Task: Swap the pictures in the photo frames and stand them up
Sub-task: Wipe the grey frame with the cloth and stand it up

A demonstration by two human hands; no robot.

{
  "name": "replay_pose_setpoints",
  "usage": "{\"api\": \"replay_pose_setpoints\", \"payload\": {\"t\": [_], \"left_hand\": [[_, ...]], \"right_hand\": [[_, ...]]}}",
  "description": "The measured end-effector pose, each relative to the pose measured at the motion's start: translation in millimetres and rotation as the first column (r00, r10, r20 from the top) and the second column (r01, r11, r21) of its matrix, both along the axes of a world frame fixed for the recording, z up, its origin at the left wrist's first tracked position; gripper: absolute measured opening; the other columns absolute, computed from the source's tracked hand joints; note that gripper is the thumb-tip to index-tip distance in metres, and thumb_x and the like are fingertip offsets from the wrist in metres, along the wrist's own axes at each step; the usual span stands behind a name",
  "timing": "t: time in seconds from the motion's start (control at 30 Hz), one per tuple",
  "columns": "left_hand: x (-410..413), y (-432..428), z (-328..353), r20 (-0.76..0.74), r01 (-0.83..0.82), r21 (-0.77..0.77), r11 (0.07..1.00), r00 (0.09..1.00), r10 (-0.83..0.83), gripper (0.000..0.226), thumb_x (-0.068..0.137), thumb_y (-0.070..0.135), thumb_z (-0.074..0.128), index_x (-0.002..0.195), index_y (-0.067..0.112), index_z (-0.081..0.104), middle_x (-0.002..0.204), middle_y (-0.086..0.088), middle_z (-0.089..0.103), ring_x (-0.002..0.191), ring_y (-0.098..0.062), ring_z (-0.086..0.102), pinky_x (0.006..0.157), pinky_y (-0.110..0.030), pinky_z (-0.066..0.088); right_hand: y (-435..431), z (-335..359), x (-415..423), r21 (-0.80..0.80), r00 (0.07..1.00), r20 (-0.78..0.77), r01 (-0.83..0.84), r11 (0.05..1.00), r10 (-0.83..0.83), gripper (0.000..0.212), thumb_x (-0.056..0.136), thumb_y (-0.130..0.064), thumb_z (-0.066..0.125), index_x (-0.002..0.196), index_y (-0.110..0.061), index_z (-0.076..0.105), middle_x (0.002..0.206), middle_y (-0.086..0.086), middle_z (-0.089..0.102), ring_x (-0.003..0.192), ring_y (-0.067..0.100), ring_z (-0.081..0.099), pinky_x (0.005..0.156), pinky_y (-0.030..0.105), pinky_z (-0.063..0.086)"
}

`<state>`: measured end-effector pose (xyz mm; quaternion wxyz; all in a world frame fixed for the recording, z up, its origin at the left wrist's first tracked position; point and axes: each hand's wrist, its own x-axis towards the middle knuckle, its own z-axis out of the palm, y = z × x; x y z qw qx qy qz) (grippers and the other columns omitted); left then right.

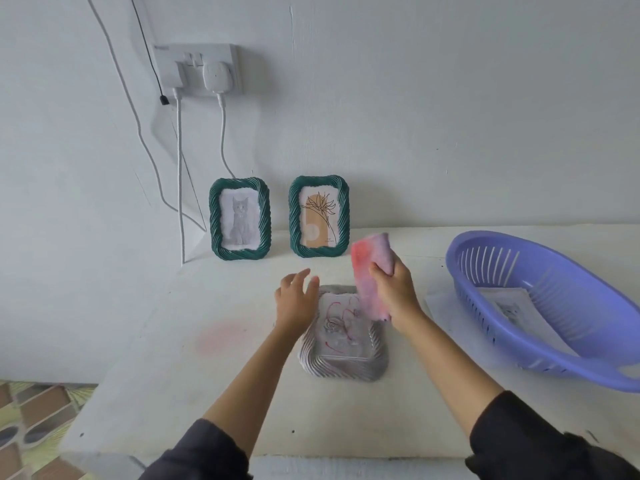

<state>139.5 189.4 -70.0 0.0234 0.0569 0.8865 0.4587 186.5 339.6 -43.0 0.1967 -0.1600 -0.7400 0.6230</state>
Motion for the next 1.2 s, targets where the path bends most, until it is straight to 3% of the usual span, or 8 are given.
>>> {"api": "replay_pose_setpoints", "payload": {"t": [0.07,0.13,0.2,0.3,0.67,0.87,1.07,1.2], "left_hand": [[-8.2,-6.4,-23.7,-0.019,0.069,-0.202,0.977,0.997,-0.075,0.042,0.099,0.03,0.037,0.14,0.021,0.041,0.147,-0.006,0.04,0.136,-0.029,0.03,0.113,-0.04,0.023],[-11.4,-8.1,-41.7,-0.075,0.098,-0.3,0.949,0.989,-0.126,0.041,0.099,0.029,0.034,0.138,0.024,0.044,0.144,0.001,0.046,0.134,-0.025,0.036,0.112,-0.037,0.026],[-10.5,-7.6,-50.6,-0.149,0.082,-0.329,0.941,0.979,-0.138,0.04,0.098,0.028,0.033,0.135,0.027,0.048,0.14,0.006,0.051,0.13,-0.021,0.041,0.11,-0.034,0.028],[-10.9,-7.9,-52.8,-0.174,0.068,-0.342,0.937,0.976,-0.134,0.04,0.097,0.026,0.034,0.135,0.027,0.048,0.14,0.007,0.051,0.13,-0.02,0.042,0.11,-0.033,0.028],[-11.8,-9.8,-53.3,-0.175,0.067,-0.378,0.923,0.974,-0.142,0.042,0.098,0.027,0.036,0.139,0.026,0.043,0.144,0.007,0.046,0.134,-0.02,0.036,0.113,-0.031,0.024],[-11.3,-10.6,-51.4,-0.161,0.077,-0.388,0.918,0.976,-0.149,0.043,0.097,0.027,0.036,0.139,0.025,0.043,0.145,0.005,0.045,0.136,-0.022,0.035,0.114,-0.031,0.024],[-10.6,-10.0,-50.9,-0.177,0.072,-0.367,0.928,0.973,-0.145,0.042,0.097,0.025,0.038,0.138,0.025,0.045,0.143,0.006,0.047,0.134,-0.021,0.037,0.114,-0.031,0.024],[-8.3,-10.1,-49.1,-0.173,0.078,-0.356,0.931,0.974,-0.148,0.041,0.098,0.026,0.037,0.138,0.027,0.044,0.144,0.007,0.046,0.135,-0.022,0.035,0.114,-0.03,0.022]], "right_hand": [[5.0,0.5,-1.1,0.446,0.997,-0.056,-0.024,0.895,0.055,0.037,0.093,-0.006,0.043,0.129,-0.013,0.05,0.109,0.0,0.061,0.097,0.018,0.058,0.075,0.027,0.044],[6.9,-12.8,-7.5,0.742,0.988,0.047,-0.134,0.657,0.148,0.048,0.09,0.002,0.041,0.135,-0.015,0.044,0.129,0.004,0.056,0.118,0.024,0.053,0.094,0.032,0.042],[2.6,-27.6,-12.6,0.839,0.945,0.265,-0.325,0.437,0.194,0.063,0.089,0.007,0.038,0.144,-0.022,0.03,0.152,-0.001,0.031,0.141,0.02,0.028,0.117,0.036,0.017],[-8.5,-47.1,-15.7,0.841,0.886,0.396,-0.455,0.292,0.241,0.069,0.087,0.006,0.037,0.147,-0.024,0.023,0.157,-0.004,0.018,0.145,0.012,0.014,0.118,0.033,0.006],[12.6,-51.5,43.5,0.7,0.669,0.443,-0.674,0.236,0.596,0.064,0.079,0.011,0.038,0.132,-0.023,0.051,0.149,-0.01,0.035,0.13,-0.01,0.017,0.114,0.019,0.002],[4.9,-49.5,12.7,0.802,0.851,0.336,-0.484,0.351,0.404,0.062,0.083,0.01,0.038,0.134,-0.024,0.05,0.149,-0.007,0.036,0.141,0.006,0.026,0.119,0.029,0.007],[8.3,-49.3,47.4,0.718,0.672,0.451,-0.664,0.208,0.588,0.062,0.081,0.011,0.038,0.133,-0.021,0.05,0.151,-0.007,0.032,0.138,-0.002,0.017,0.113,0.019,-0.002],[38.8,-41.6,31.6,0.767,0.757,0.474,-0.605,0.212,0.45,0.061,0.085,0.009,0.039,0.132,-0.028,0.051,0.15,-0.014,0.031,0.138,-0.003,0.019,0.115,0.024,0.004]]}}
